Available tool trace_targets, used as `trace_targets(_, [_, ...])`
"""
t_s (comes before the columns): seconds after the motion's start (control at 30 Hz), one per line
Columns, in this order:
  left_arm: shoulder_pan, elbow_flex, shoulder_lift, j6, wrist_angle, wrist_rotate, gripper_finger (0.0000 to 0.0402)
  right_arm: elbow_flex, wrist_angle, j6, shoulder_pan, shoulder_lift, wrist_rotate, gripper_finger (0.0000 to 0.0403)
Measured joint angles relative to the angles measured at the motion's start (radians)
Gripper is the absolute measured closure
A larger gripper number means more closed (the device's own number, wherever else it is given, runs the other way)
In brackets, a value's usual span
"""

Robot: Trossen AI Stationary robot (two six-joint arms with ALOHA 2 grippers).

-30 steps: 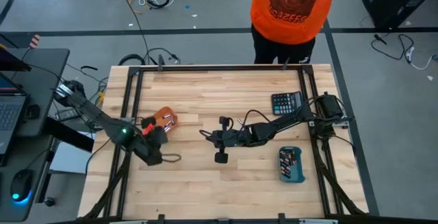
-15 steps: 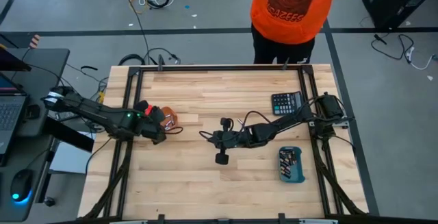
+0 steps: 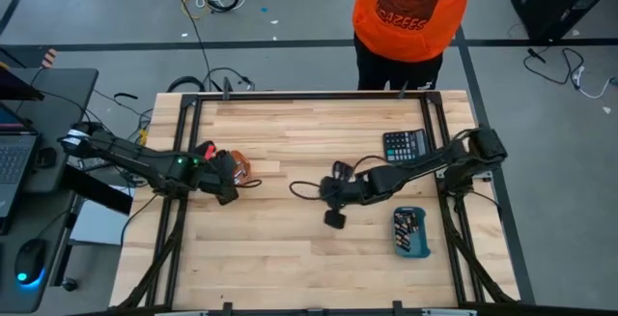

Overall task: Sort batteries
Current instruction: Put the silver battery into the orange bin

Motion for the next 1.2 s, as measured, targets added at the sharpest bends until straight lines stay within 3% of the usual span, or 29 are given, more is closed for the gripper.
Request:
trace_targets(0.13, [-0.001,0.04,0.0,0.124,0.132,-0.015,0.0278,0.0,-0.254,0.079,0.031,-0.032,-0.027,0.0358])
trace_targets(0.27, [-0.001,0.041,0.0,0.3,0.34,-0.013,0.0277,-0.011,-0.31,0.035,0.076,-0.026,-0.022,0.034])
trace_targets(0.47, [-0.001,0.041,0.0,0.446,0.509,-0.011,0.0277,-0.098,-0.25,0.071,0.093,-0.025,0.028,0.031])
trace_targets(0.67, [-0.001,0.041,0.0,0.467,0.527,-0.011,0.0277,-0.219,-0.048,0.071,0.053,-0.024,0.031,0.0293])
trace_targets(1.0, [-0.001,0.017,0.0,0.465,0.551,-0.009,0.0277,-0.346,0.163,0.071,-0.03,-0.03,-0.033,0.03])
trace_targets(1.2, [-0.001,-0.069,0.0,0.536,0.719,0.099,0.0277,-0.378,0.212,0.052,-0.039,-0.03,-0.041,0.0327])
